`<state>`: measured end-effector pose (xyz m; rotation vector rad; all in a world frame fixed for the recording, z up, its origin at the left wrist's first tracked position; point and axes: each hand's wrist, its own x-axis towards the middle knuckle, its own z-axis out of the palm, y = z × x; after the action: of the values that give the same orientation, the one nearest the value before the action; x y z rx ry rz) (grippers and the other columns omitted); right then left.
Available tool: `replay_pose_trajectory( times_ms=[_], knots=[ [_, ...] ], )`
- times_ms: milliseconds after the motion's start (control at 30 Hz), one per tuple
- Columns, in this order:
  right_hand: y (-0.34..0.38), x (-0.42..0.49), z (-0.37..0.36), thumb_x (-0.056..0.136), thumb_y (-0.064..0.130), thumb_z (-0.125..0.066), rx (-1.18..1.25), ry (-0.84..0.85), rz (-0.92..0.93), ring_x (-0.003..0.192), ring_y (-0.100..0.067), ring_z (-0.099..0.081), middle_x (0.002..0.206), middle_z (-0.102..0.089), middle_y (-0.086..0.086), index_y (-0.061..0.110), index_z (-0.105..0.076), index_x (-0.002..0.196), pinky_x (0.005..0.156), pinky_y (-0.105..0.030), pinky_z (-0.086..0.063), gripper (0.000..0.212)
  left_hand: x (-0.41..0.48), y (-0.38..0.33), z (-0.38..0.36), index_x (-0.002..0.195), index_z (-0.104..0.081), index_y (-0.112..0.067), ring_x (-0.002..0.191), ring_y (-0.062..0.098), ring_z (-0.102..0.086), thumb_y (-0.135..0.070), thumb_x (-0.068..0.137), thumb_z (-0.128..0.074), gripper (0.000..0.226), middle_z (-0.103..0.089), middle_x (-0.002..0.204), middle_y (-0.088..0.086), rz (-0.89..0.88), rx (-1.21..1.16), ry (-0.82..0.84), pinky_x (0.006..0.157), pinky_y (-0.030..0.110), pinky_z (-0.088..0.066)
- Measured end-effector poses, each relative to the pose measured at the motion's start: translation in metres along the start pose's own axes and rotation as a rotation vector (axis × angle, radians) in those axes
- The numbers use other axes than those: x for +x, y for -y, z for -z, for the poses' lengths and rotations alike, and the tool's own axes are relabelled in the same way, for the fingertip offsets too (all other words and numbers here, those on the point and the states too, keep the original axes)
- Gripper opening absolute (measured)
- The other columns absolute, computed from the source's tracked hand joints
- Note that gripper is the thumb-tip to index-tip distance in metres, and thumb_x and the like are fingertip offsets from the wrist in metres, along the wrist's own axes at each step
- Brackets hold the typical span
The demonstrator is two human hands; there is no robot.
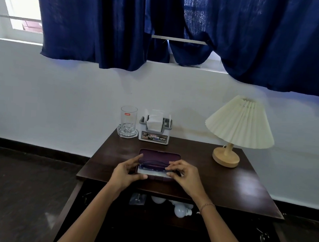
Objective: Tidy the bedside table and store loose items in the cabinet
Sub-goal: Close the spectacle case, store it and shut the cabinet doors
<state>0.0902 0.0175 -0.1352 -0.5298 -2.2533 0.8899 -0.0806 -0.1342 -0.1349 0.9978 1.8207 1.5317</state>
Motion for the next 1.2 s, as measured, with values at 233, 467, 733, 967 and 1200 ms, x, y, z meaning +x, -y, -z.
replay_pose_trajectory(
  times_ms=[233,467,733,967,1200],
  knots=[
    [0.0065,-0.0027,0.0015,0.067,0.030,-0.079,0.058,-0.047,0.022,0.101,-0.002,-0.059,0.097,-0.067,0.012,0.029,-0.073,0.089,0.089,-0.020,-0.050,0.023,0.0002,-0.0015,-0.0004,0.129,-0.055,-0.022,0.116,0.018,-0.058,0.000,0.064,-0.081,0.073,-0.065,0.120,0.011,0.016,-0.017,-0.002,0.108,0.034,-0.041],
    [0.0075,0.0002,0.0026,0.058,0.057,-0.075,-0.159,-0.061,0.009,0.137,-0.009,-0.021,0.148,-0.030,0.009,0.031,-0.035,0.139,0.113,-0.027,-0.020,0.094,-0.0004,-0.0014,-0.0011,0.142,-0.028,-0.037,0.100,0.008,-0.064,0.001,0.066,-0.080,0.100,-0.069,0.101,0.000,-0.001,-0.059,-0.005,0.098,0.025,-0.044],
    [-0.0001,0.0034,-0.0048,0.056,0.056,-0.078,-0.216,0.176,-0.120,0.145,-0.012,0.003,0.157,0.011,0.012,0.031,0.006,0.148,0.115,-0.037,-0.017,0.127,0.0003,-0.0006,-0.0014,0.148,-0.021,-0.025,0.109,0.019,-0.061,0.000,0.065,-0.081,0.105,-0.066,0.108,0.006,0.036,-0.036,-0.021,0.102,0.030,-0.043],
    [0.0023,0.0024,-0.0033,0.058,0.052,-0.080,-0.169,0.148,-0.086,0.139,-0.010,-0.017,0.151,-0.005,0.012,0.027,-0.004,0.149,0.113,-0.031,-0.029,0.121,0.0017,-0.0019,-0.0023,0.144,-0.032,-0.011,0.104,0.015,-0.059,0.001,0.062,-0.082,0.096,-0.065,0.119,0.010,0.068,-0.007,-0.049,0.097,0.028,-0.043],
    [0.0037,0.0026,-0.0031,0.059,0.048,-0.082,-0.185,0.107,-0.039,0.132,-0.010,-0.027,0.144,-0.016,0.006,0.025,-0.014,0.148,0.105,-0.023,-0.033,0.113,-0.0028,-0.0061,-0.0050,0.132,-0.051,-0.009,0.096,0.016,-0.062,0.001,0.064,-0.081,0.075,-0.067,0.112,0.007,0.000,0.014,-0.072,0.090,0.026,-0.045]
  ],
)
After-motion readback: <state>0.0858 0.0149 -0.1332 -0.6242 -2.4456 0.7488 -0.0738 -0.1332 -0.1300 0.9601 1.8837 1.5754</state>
